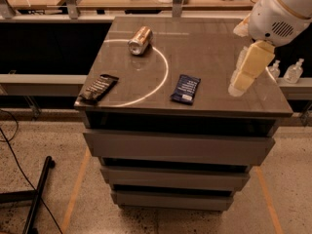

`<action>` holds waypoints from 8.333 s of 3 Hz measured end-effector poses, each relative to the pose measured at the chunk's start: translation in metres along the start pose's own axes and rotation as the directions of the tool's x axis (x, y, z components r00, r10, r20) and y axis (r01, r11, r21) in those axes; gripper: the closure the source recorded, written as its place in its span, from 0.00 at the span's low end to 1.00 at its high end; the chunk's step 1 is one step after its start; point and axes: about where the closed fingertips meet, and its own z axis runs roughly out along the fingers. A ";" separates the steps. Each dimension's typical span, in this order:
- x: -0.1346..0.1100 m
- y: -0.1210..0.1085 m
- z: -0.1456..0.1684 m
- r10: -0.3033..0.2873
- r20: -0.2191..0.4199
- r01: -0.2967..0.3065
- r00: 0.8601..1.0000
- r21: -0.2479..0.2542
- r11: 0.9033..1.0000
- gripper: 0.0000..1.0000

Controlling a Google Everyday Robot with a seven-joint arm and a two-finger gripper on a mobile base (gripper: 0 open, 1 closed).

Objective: Pick rxbar chocolate

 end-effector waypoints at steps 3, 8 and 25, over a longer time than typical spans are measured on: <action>-0.052 -0.047 0.068 -0.015 0.091 0.018 0.996 -0.034 0.999 0.00; -0.199 -0.073 0.210 0.033 0.263 0.015 0.964 -0.178 0.984 0.00; -0.257 -0.041 0.197 0.131 0.509 0.027 0.851 -0.291 0.956 0.82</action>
Offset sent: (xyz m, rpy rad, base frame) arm 0.0874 0.0573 -0.0311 0.1037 -0.0135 0.0514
